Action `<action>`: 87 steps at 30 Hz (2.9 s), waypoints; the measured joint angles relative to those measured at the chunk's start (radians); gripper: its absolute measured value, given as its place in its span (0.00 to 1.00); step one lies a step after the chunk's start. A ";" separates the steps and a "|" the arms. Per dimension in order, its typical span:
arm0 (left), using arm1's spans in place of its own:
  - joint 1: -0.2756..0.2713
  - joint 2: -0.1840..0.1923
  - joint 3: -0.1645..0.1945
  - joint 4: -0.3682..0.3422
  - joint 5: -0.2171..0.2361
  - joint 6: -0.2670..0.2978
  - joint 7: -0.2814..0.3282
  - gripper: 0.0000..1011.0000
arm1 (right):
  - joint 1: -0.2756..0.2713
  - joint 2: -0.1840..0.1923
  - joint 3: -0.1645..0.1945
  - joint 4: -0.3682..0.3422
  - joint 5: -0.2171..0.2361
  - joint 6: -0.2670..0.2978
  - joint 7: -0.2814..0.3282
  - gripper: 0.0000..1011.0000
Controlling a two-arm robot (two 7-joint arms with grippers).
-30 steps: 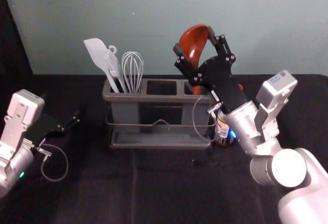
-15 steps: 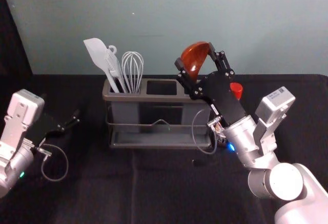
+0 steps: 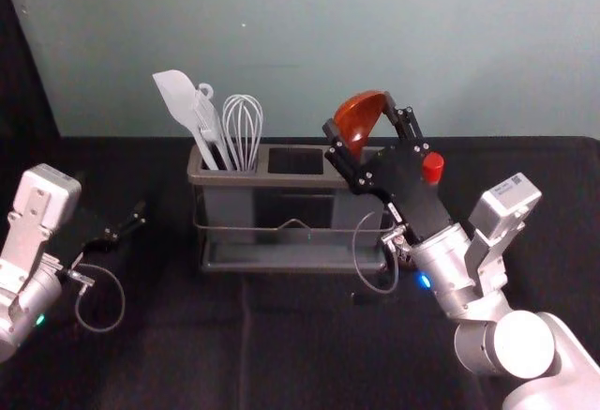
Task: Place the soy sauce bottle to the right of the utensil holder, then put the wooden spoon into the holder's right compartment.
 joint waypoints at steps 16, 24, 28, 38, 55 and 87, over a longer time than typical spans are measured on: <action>0.000 0.000 0.000 0.000 0.000 0.000 0.000 1.00 | -0.010 -0.007 0.014 -0.009 0.021 -0.018 0.017 0.99; 0.000 0.000 0.000 0.000 0.000 0.000 0.000 1.00 | -0.034 0.005 0.021 -0.089 0.017 -0.006 0.016 0.99; 0.000 0.000 0.000 0.000 0.000 0.000 0.000 1.00 | -0.049 0.019 0.026 -0.151 0.010 0.010 0.013 0.99; 0.000 0.000 0.000 0.000 0.000 0.000 0.000 1.00 | -0.075 0.106 0.058 -0.334 -0.029 0.097 -0.009 0.99; 0.000 0.000 0.000 0.000 0.000 0.000 0.000 1.00 | -0.127 0.220 0.182 -0.356 -0.032 0.187 -0.060 0.99; 0.000 0.000 0.000 0.000 0.000 0.000 0.000 1.00 | -0.137 0.253 0.131 -0.186 -0.192 0.535 -0.168 0.99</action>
